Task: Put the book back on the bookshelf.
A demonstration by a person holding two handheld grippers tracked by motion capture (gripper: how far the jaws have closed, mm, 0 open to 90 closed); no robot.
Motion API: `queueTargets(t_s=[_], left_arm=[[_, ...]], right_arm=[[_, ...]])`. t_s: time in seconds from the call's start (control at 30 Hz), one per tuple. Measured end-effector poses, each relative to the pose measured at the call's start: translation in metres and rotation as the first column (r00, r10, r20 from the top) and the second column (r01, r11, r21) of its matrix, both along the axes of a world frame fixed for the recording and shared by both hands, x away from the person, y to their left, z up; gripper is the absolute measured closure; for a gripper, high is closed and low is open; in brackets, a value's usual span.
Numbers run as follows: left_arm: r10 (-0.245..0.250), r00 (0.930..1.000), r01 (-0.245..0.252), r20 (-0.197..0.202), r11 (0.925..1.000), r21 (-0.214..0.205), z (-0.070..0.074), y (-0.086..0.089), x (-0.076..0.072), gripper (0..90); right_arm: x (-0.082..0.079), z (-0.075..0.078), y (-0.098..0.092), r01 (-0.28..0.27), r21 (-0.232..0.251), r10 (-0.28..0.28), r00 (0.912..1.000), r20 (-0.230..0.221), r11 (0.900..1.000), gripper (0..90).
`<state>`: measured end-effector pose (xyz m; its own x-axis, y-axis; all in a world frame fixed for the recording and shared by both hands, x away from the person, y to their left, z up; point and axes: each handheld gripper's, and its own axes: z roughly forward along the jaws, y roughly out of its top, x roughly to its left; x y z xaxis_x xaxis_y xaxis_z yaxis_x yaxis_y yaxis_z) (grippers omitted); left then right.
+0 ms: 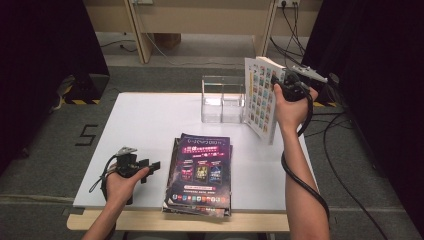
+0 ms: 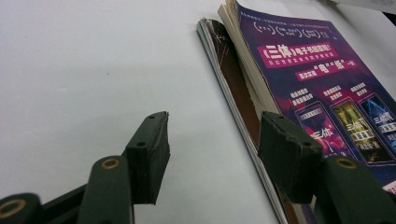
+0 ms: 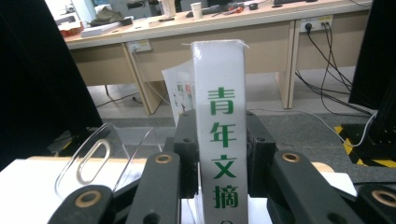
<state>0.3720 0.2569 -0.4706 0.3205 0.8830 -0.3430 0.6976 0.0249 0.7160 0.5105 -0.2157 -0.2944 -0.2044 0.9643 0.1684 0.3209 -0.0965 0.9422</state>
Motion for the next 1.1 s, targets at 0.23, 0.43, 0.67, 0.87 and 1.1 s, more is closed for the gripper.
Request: queueTargets(t_s=[0.23,0.43,0.67,0.87,1.1], left_arm=[[0.007,0.9999,-0.007,0.008,1.0,-0.006,0.002,0.002,-0.001,42.4],[0.007,1.0,-0.007,0.007,1.0,-0.006,0.002,0.002,-0.001,42.4],[0.01,0.9999,-0.01,0.009,0.9999,-0.002,0.004,0.003,-0.002,42.4],[0.007,0.9999,-0.007,0.008,1.0,0.001,0.004,0.002,-0.003,42.4],[0.006,1.0,-0.006,0.005,1.0,0.003,0.003,0.002,-0.003,42.4]], right_arm=[[-0.016,-0.003,-0.005,-0.014,-0.017,0.013,0.9999,-0.007,0.9998,72.2],[-0.03,-0.007,-0.009,-0.027,-0.018,0.027,0.9995,-0.016,0.9995,72.2],[-0.044,-0.012,-0.014,-0.039,-0.036,0.038,0.9989,-0.025,0.9986,72.2],[-0.055,-0.016,-0.016,-0.047,-0.046,0.045,0.9984,-0.034,0.9978,72.1],[-0.067,-0.023,-0.02,-0.054,-0.062,0.052,0.9981,-0.034,0.9967,71.9]])
